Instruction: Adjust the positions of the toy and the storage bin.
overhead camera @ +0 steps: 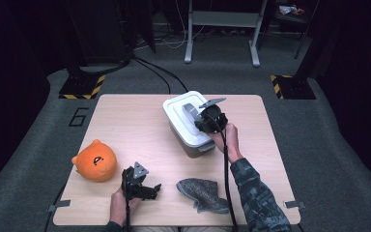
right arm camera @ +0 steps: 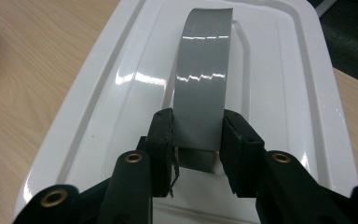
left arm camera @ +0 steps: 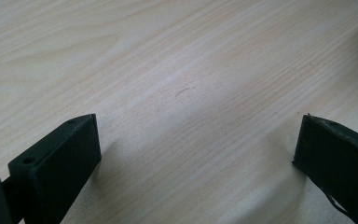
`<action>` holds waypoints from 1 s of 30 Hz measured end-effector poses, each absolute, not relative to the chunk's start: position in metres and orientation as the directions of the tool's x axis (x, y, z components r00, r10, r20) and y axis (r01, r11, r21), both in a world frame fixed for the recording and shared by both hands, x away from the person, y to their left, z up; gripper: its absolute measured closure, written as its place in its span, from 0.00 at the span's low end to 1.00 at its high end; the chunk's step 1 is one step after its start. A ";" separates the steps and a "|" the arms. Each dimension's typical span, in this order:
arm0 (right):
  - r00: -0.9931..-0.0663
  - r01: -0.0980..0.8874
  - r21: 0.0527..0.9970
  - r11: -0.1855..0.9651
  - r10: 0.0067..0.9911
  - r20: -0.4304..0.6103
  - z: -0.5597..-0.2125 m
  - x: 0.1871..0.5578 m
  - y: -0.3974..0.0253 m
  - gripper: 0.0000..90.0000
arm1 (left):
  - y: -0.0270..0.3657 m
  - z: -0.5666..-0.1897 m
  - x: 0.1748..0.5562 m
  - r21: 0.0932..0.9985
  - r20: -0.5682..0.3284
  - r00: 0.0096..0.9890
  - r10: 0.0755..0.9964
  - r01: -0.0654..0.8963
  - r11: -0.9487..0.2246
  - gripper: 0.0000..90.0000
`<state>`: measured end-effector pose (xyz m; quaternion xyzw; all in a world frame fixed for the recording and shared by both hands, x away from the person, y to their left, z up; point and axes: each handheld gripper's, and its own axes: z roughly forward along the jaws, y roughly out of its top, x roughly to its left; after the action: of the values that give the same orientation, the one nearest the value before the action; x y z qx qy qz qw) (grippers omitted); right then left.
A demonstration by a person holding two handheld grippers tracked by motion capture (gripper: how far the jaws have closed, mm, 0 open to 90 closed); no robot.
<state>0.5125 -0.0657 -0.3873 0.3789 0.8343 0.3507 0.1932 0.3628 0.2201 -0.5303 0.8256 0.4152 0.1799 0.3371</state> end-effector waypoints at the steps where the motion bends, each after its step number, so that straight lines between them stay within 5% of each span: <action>1: -0.635 0.501 0.731 0.464 0.771 -0.054 -0.387 0.512 -0.066 0.74 | 0.220 -0.531 0.363 0.709 0.022 0.589 0.808 0.560 -0.428 0.00; 30: -0.633 0.537 0.697 0.475 0.773 -0.040 -0.383 0.494 -0.102 0.74 | 0.220 -0.531 0.363 0.710 0.023 0.590 0.807 0.559 -0.429 0.00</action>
<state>0.4938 -0.1024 -0.3825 0.3898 0.8401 0.3323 0.1783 0.3633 0.2202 -0.5306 0.8250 0.4141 0.1837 0.3378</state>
